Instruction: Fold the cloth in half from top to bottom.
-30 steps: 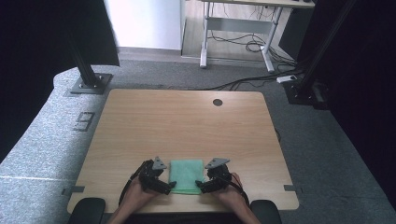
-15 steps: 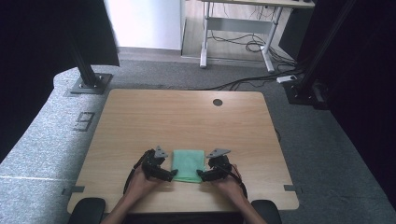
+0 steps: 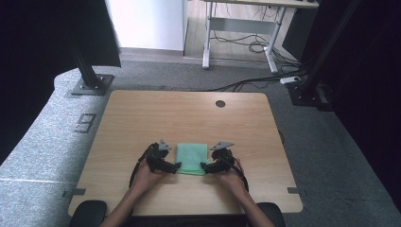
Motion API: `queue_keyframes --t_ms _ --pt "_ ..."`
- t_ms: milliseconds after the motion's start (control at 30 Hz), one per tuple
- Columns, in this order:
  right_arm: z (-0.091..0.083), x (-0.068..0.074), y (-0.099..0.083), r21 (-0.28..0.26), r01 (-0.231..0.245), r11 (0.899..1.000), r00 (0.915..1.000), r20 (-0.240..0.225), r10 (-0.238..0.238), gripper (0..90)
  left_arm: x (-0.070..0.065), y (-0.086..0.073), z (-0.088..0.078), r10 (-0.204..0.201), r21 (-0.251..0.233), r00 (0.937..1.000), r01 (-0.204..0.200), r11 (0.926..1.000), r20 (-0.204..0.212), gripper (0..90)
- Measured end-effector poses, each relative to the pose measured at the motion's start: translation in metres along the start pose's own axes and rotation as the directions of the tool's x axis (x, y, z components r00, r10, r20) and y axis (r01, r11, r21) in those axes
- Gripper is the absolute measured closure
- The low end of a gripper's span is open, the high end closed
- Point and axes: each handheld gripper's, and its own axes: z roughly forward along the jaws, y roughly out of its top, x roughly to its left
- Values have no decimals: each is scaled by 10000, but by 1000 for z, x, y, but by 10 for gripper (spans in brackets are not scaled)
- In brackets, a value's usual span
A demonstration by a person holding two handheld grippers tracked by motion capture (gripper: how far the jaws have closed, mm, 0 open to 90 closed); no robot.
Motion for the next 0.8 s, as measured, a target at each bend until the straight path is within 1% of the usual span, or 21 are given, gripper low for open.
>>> queue_keyframes --t_ms 433,800 --pt "13 -18 15 -64 -293 9996 9991 303 295 138 16 17 15 -235 -8 9996 235 9997 -182 0" --pt "23 -31 25 -145 -552 9984 9969 553 559 139 27 29 25 -457 -41 9983 456 9990 -357 0"
